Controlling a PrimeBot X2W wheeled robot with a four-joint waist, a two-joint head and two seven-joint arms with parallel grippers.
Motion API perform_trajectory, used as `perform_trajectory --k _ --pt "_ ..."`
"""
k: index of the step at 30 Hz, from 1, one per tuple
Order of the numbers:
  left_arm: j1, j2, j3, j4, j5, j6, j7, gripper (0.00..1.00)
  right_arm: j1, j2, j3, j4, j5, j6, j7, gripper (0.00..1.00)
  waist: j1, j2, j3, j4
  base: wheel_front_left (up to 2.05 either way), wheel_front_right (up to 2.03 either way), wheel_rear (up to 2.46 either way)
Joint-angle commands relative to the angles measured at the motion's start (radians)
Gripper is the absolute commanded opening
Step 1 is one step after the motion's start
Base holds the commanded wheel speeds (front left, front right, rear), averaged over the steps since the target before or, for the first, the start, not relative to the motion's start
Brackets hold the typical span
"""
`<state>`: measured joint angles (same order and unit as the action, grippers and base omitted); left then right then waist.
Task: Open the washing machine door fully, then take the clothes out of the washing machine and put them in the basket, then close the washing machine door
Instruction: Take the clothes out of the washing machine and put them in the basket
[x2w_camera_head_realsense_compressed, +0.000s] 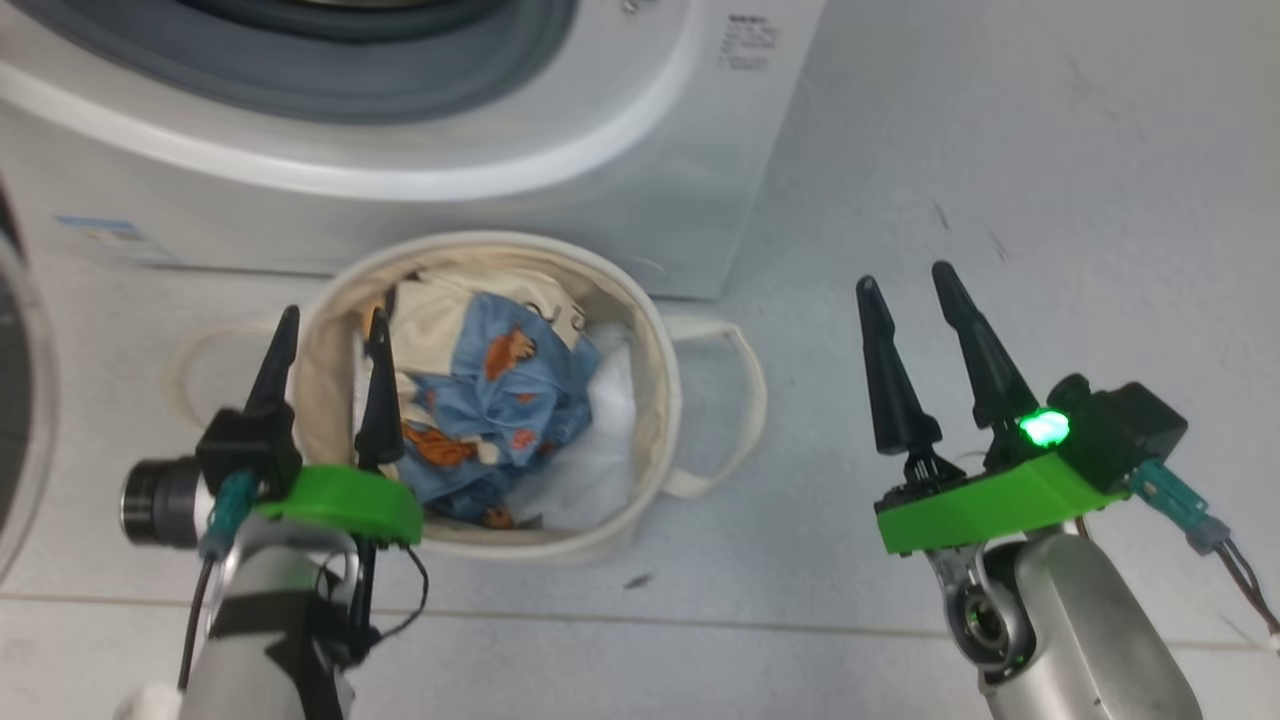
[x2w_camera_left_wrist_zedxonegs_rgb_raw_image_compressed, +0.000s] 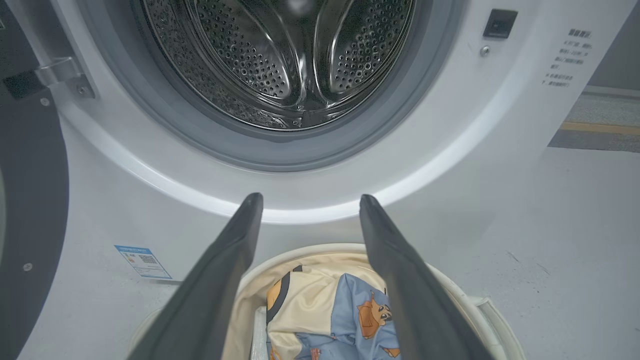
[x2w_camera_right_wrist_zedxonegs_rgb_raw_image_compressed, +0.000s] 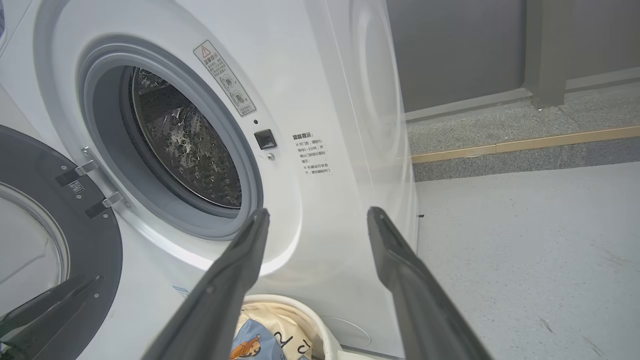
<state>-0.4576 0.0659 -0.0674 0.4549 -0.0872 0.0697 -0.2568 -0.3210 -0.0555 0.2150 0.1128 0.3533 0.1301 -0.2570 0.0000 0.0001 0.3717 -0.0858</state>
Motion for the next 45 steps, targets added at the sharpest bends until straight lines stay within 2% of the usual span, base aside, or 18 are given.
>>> perform_trajectory --k 1,9,18,25,32,37,45 --pt "0.025 0.011 0.033 -0.058 -0.004 -0.004 -0.005 1.0 0.012 0.005 0.019 -0.03 -0.006 0.001 -0.005 1.0 0.0 -0.0001 -0.043 0.034 0.0 0.0 0.0" --pt "0.147 -0.007 0.027 -0.265 -0.01 -0.009 -0.005 1.0 0.042 0.005 0.019 -0.054 0.008 0.001 -0.005 1.0 0.0 -0.0001 -0.105 0.068 0.0 0.0 0.0" --pt "0.275 -0.015 0.011 -0.407 -0.055 0.024 -0.005 1.0 0.104 0.005 -0.03 -0.068 0.015 0.001 -0.005 1.0 0.0 -0.0001 -0.157 0.072 0.0 0.0 0.0" --pt "0.333 -0.015 -0.013 -0.412 -0.109 0.049 -0.005 1.0 0.139 0.005 -0.068 -0.067 0.023 0.001 -0.005 1.0 0.0 -0.0001 -0.196 0.069 0.0 0.0 0.0" --pt "0.368 -0.015 -0.041 -0.394 -0.111 0.028 -0.005 1.0 0.169 0.005 -0.122 -0.042 0.008 0.001 -0.005 1.0 0.0 -0.0001 -0.25 0.059 0.0 0.0 0.0" --pt "0.386 -0.016 -0.054 -0.381 -0.094 0.029 -0.005 1.0 0.184 0.005 -0.129 -0.017 0.028 0.001 -0.005 1.0 0.0 -0.0001 -0.285 0.048 0.0 0.0 0.0" --pt "0.409 -0.016 -0.061 -0.368 -0.08 0.041 -0.005 1.0 0.202 0.005 -0.138 0.101 -0.053 0.001 -0.005 1.0 0.0 -0.0001 -0.325 0.039 0.0 0.0 0.0"
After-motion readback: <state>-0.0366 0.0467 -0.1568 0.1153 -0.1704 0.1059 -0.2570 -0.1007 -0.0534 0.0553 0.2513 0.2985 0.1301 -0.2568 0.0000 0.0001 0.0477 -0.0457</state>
